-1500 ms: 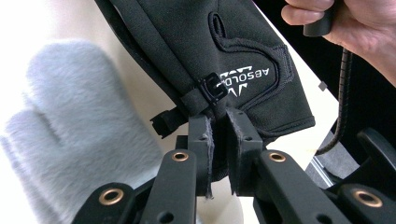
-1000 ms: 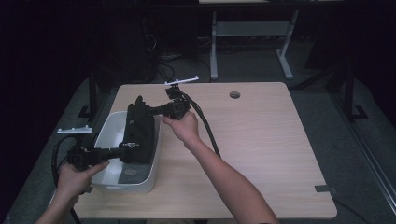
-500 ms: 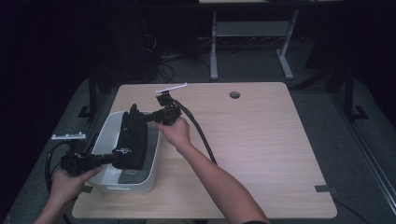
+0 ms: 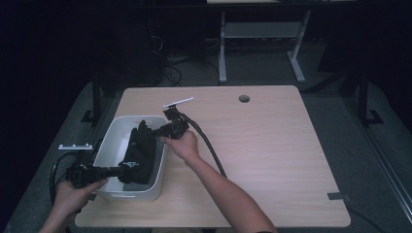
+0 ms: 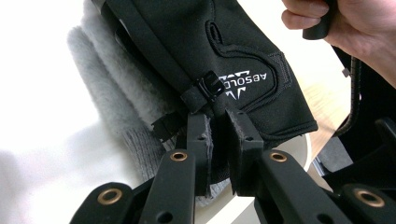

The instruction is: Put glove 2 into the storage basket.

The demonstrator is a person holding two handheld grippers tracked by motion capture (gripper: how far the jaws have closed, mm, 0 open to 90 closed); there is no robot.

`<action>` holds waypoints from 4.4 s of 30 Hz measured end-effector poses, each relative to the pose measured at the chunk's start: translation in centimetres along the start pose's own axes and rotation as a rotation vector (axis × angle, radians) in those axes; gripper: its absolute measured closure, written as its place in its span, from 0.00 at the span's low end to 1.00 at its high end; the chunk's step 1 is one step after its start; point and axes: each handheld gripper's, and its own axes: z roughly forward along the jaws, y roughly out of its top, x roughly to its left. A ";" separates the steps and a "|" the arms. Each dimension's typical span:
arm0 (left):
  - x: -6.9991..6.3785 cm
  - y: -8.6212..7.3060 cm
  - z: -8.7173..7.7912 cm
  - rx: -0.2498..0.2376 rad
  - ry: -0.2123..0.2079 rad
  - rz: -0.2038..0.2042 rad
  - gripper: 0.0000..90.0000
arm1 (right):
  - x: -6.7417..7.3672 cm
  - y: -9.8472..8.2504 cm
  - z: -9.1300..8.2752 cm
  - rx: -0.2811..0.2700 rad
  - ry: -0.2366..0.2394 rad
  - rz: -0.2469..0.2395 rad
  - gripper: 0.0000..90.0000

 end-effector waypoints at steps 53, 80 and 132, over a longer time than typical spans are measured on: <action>-3.8 3.8 0.8 -0.056 -0.051 0.071 0.59 | -2.0 -0.1 -8.7 -0.103 -0.040 0.009 0.61; -6.2 5.1 2.6 -0.051 -0.104 0.115 0.55 | -3.1 -1.3 -13.2 -0.158 -0.072 0.029 0.54; -11.5 7.8 9.8 0.017 -0.154 0.176 0.30 | -7.9 -5.2 -21.8 -0.224 -0.113 0.097 0.39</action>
